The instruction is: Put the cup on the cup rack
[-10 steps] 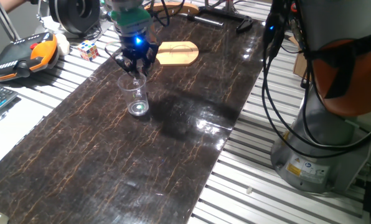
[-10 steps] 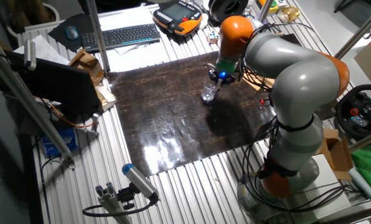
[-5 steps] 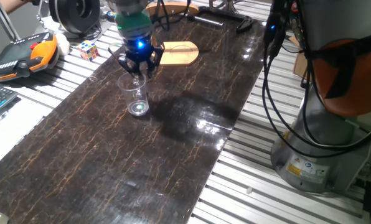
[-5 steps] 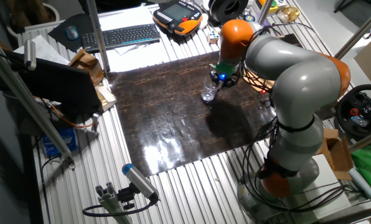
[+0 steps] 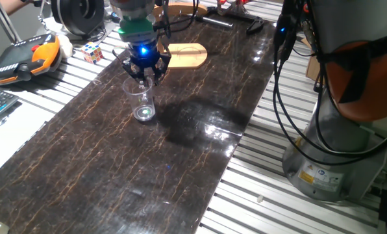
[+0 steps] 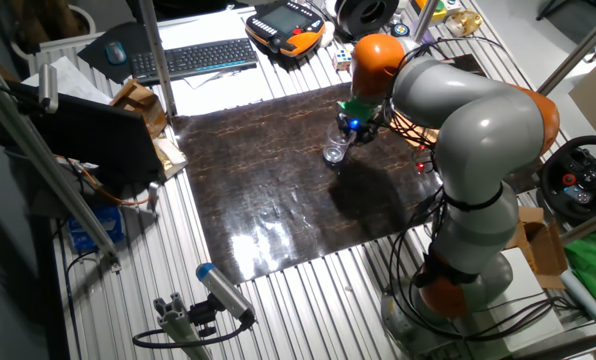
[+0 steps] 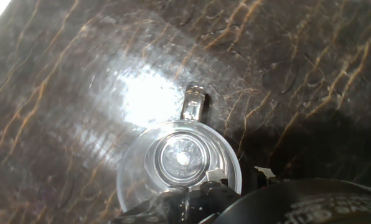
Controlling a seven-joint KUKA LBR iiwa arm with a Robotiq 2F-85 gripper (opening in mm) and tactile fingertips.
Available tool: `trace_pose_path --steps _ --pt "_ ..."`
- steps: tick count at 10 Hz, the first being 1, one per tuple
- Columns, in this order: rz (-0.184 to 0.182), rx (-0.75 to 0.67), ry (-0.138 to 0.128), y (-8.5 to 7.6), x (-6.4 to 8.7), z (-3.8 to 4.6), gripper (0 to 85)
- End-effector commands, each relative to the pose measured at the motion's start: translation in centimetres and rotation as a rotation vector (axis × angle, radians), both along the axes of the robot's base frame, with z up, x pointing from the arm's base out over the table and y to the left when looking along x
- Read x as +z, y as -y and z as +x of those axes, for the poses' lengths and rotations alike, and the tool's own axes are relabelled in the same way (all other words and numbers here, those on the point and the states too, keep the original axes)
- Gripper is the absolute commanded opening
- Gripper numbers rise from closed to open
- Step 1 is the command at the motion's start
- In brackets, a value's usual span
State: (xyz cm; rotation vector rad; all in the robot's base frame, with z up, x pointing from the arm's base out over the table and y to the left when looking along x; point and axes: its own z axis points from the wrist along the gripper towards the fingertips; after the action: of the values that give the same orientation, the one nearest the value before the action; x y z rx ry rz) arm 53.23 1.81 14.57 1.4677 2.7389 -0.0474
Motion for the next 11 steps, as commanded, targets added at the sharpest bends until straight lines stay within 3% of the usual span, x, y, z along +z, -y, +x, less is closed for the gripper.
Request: trace_pose_path --steps 1,6,9,11 --pt "0.000 -0.009 0.001 -0.1 -0.1 -0.01 30.3" --pt "0.010 -0.039 0.019 -0.5 -0.7 -0.34 28.7" --pt "0.012 -0.051 0.064 -1.2 -1.5 -0.28 2.0" --pt "0.023 -0.006 0.059 -1.4 -1.4 -0.14 2.0"
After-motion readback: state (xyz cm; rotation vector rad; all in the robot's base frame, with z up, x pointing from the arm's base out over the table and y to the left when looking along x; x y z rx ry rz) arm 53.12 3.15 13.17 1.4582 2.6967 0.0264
